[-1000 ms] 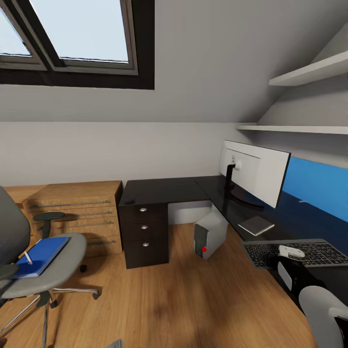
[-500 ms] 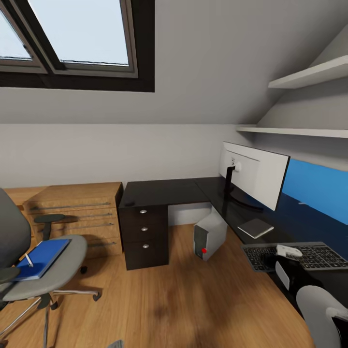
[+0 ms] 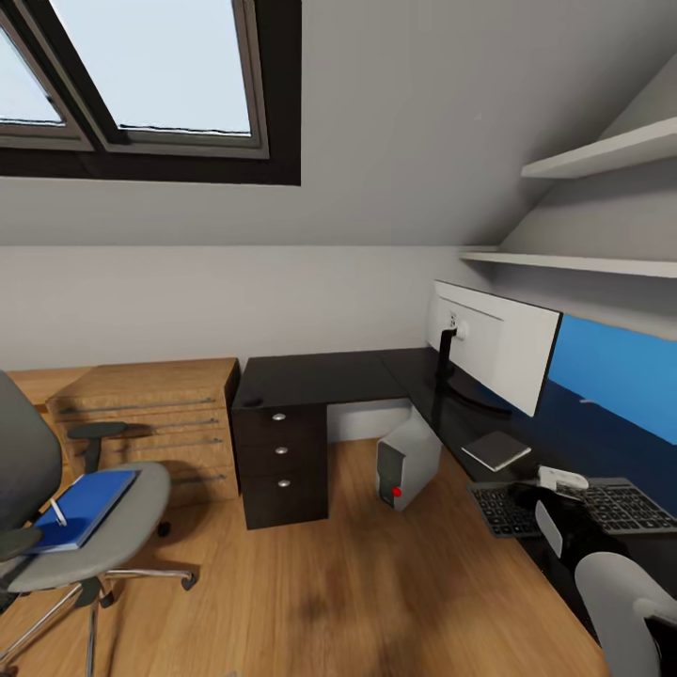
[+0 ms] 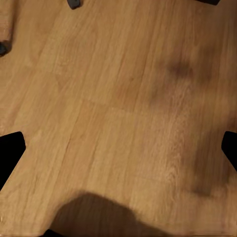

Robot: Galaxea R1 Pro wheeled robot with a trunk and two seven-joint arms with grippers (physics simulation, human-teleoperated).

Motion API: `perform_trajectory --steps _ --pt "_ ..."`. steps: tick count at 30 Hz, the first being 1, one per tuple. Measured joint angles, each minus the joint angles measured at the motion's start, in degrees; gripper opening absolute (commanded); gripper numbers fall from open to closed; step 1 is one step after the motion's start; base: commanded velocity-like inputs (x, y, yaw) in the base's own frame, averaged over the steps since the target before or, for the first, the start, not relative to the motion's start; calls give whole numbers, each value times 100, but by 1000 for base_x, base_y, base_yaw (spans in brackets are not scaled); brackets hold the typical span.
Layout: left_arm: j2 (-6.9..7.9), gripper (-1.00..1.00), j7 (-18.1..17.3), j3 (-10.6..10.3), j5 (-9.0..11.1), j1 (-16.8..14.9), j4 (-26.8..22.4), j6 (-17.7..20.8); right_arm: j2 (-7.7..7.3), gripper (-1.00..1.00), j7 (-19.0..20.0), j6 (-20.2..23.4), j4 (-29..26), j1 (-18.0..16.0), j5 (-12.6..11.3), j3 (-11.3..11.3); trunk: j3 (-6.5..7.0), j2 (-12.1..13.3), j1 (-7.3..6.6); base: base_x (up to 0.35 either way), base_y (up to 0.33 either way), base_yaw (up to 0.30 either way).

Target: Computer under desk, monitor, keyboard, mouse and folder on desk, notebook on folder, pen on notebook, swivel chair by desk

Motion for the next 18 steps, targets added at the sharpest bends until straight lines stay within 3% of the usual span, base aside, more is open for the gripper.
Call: perform_trajectory --steps 1,18 --pt "-6 100 0 -2 -67 0 136 -1 88 100 -4 -103 -36 1 2 -3 18 40 -22 0 0 0" --pt "-7 100 -3 -3 -95 0 186 3 258 100 -7 -200 -46 1 -13 -2 323 722 -395 0 0 0"
